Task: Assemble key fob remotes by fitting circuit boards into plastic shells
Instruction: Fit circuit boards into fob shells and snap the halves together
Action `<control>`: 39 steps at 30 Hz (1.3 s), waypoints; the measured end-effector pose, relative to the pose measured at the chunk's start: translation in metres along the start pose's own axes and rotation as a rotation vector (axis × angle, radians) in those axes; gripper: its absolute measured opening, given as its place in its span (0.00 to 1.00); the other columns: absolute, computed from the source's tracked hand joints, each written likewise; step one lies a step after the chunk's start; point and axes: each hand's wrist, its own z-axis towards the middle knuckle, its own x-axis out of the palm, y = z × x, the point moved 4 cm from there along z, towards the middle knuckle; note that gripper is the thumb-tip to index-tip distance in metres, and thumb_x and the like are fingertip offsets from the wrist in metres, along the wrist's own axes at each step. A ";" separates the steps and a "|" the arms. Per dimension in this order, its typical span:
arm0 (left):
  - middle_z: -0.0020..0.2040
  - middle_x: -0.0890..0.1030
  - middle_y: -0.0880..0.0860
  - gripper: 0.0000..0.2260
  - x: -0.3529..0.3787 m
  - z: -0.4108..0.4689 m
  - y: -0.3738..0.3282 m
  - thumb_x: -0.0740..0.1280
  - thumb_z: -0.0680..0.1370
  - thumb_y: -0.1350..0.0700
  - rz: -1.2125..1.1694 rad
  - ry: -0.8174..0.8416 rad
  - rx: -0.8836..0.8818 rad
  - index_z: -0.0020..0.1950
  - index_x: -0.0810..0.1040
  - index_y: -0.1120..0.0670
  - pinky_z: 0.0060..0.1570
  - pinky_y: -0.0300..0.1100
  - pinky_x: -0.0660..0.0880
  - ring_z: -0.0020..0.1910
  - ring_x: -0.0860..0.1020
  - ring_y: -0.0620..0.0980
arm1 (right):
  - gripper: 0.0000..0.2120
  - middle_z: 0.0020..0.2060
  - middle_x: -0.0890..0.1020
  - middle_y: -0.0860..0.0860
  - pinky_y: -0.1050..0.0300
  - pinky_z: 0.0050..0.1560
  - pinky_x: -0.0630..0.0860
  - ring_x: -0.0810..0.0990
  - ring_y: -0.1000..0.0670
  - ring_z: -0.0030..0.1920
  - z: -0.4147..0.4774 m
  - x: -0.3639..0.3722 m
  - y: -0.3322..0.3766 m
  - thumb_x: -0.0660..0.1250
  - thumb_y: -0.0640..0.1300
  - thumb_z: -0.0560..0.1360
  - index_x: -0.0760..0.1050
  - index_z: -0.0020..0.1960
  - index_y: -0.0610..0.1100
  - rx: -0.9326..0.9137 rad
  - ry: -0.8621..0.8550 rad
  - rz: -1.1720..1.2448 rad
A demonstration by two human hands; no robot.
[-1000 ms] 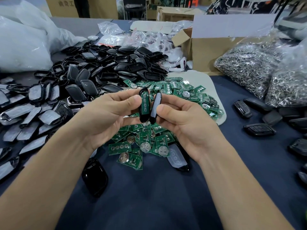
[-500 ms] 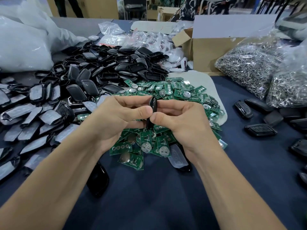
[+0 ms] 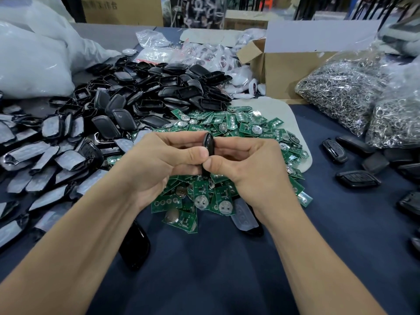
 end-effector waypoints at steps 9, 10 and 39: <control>0.52 0.88 0.58 0.22 0.000 0.000 -0.001 0.77 0.64 0.58 0.020 -0.011 0.033 0.58 0.87 0.58 0.38 0.36 0.81 0.44 0.86 0.49 | 0.16 0.43 0.89 0.54 0.50 0.54 0.84 0.88 0.54 0.48 0.000 0.002 0.001 0.82 0.37 0.67 0.88 0.52 0.49 0.020 -0.039 -0.001; 0.51 0.88 0.58 0.21 0.000 0.000 -0.001 0.77 0.64 0.58 0.029 -0.012 0.039 0.58 0.87 0.58 0.38 0.36 0.81 0.44 0.86 0.49 | 0.16 0.43 0.89 0.54 0.50 0.54 0.84 0.88 0.54 0.48 -0.001 0.002 0.001 0.83 0.38 0.67 0.88 0.52 0.50 0.028 -0.039 -0.012; 0.47 0.89 0.56 0.12 0.032 -0.002 0.011 0.68 0.79 0.70 -0.060 -0.268 0.212 0.52 0.87 0.55 0.49 0.41 0.84 0.46 0.87 0.49 | 0.09 0.39 0.87 0.50 0.46 0.42 0.83 0.85 0.42 0.39 -0.022 0.024 0.037 0.77 0.43 0.72 0.86 0.52 0.48 -0.304 -0.449 -0.751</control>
